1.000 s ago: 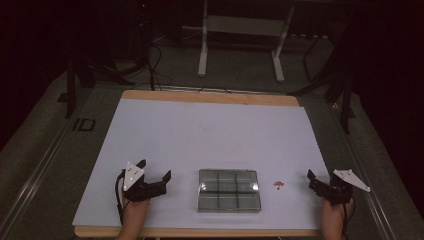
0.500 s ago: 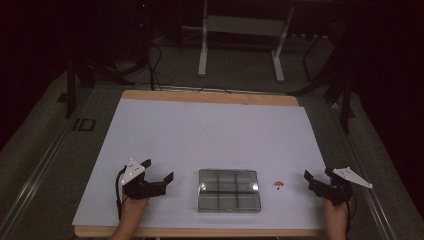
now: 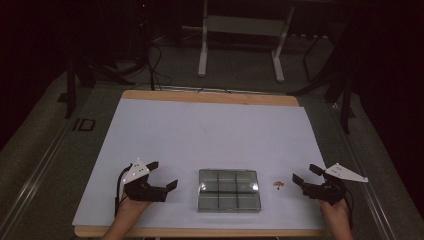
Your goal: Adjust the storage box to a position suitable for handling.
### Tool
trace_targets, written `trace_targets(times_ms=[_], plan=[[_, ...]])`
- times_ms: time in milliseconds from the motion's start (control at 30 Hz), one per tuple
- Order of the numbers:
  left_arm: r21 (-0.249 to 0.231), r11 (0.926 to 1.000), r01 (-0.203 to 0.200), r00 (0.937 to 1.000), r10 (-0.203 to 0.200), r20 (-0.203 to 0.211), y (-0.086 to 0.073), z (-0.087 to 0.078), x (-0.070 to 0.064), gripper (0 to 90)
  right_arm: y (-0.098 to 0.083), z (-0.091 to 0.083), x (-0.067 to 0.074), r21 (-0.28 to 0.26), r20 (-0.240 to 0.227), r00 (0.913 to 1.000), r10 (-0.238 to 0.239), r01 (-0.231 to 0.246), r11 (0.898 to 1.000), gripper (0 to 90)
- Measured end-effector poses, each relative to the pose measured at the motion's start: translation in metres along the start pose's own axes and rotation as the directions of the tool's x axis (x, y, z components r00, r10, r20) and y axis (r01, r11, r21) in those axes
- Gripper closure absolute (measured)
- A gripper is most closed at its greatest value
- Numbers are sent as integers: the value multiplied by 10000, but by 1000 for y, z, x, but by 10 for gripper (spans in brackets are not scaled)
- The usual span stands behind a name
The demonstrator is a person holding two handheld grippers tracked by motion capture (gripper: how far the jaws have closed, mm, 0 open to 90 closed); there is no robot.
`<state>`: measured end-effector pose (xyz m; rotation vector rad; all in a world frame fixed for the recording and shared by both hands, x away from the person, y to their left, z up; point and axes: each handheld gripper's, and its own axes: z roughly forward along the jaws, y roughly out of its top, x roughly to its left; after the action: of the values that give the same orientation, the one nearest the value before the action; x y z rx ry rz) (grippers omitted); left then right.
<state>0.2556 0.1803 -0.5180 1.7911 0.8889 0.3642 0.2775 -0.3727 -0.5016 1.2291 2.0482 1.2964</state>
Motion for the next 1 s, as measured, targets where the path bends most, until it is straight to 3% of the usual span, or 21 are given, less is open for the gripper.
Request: trace_targets(times_ms=[133, 200, 400, 567, 600, 633, 700, 767, 900, 1000], plan=[[201, 9993, -330, 9990, 324, 293, 3, 0, -3, 14, 0, 6, 7, 364, -542, 9963, -674, 694, 9969, 138], [357, 9983, -458, 9980, 442, 458, 4, 0, -5, 14, -1, 10, 9, 503, -974, 9922, -781, 833, 9953, 138], [711, 9932, -926, 9904, 845, 1092, 3, 4, -11, 14, -3, 16, 22, 505, -2037, 9697, -1351, 1482, 9877, 144], [832, 9881, -1293, 9834, 1171, 1384, 1, 8, -18, 23, -2, 18, 32, 382, -2922, 9412, -1698, 1888, 9813, 170], [842, 9867, -1391, 9816, 1261, 1435, 1, 8, -18, 70, -2, 18, 34, 376, -3095, 9344, -1761, 1971, 9797, 172], [842, 9867, -1391, 9816, 1261, 1435, 1, 8, -18, 89, -2, 18, 34, 376, -3095, 9344, -1761, 1971, 9797, 172], [951, 9832, -1555, 9766, 1385, 1646, 1, 10, -20, 118, -2, 20, 40, 399, -3437, 9182, -1968, 2237, 9739, 197], [1139, 9778, -1757, 9725, 1544, 1744, 0, 11, -22, 164, -3, 20, 43, 401, -3764, 9026, -2092, 2414, 9696, 234], [1529, 9641, -2173, 9559, 1784, 2335, -2, 14, -26, 271, -5, 21, 50, 443, -4158, 8716, -2595, 3044, 9515, 370], [1870, 9542, -2333, 9505, 1832, 2509, -2, 18, -30, 372, -7, 23, 54, 515, -4423, 8520, -2802, 3360, 9405, 449]])
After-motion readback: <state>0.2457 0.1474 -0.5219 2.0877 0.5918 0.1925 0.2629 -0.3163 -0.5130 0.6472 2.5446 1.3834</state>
